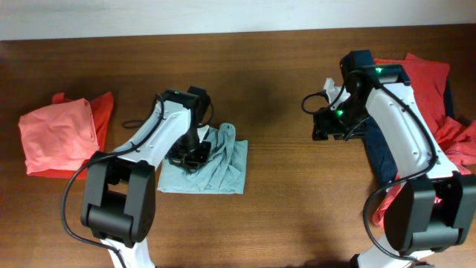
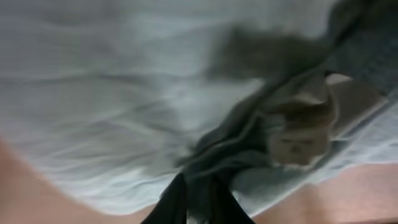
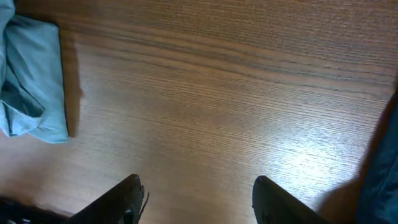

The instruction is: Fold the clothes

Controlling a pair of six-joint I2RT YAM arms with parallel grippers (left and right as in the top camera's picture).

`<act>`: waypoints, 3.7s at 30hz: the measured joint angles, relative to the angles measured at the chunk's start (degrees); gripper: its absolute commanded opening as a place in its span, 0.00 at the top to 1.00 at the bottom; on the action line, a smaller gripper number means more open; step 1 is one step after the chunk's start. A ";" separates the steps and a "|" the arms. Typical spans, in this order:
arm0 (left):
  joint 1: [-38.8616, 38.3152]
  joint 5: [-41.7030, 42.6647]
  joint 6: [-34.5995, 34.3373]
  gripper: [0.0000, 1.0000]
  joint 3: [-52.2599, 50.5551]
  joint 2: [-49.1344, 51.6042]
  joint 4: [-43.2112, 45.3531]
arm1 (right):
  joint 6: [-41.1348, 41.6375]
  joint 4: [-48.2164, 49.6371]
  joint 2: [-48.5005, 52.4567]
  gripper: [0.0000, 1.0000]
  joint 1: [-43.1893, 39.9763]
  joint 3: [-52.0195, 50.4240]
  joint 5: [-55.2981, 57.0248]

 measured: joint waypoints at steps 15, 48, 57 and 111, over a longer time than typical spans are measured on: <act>-9.57 29.57 11.37 0.89 -0.13 -0.02 5.05 | -0.02 -0.02 0.00 0.38 0.00 0.00 1.51; -9.40 20.83 4.28 0.91 2.27 3.41 6.88 | -0.02 -0.07 0.00 0.38 0.00 0.00 1.88; -8.76 16.15 7.69 0.96 4.92 3.41 1.11 | -0.02 -0.44 0.00 0.37 0.00 0.00 1.88; 14.19 6.95 6.71 0.82 17.88 0.74 4.42 | 14.71 11.50 18.12 0.69 26.01 -0.39 -3.56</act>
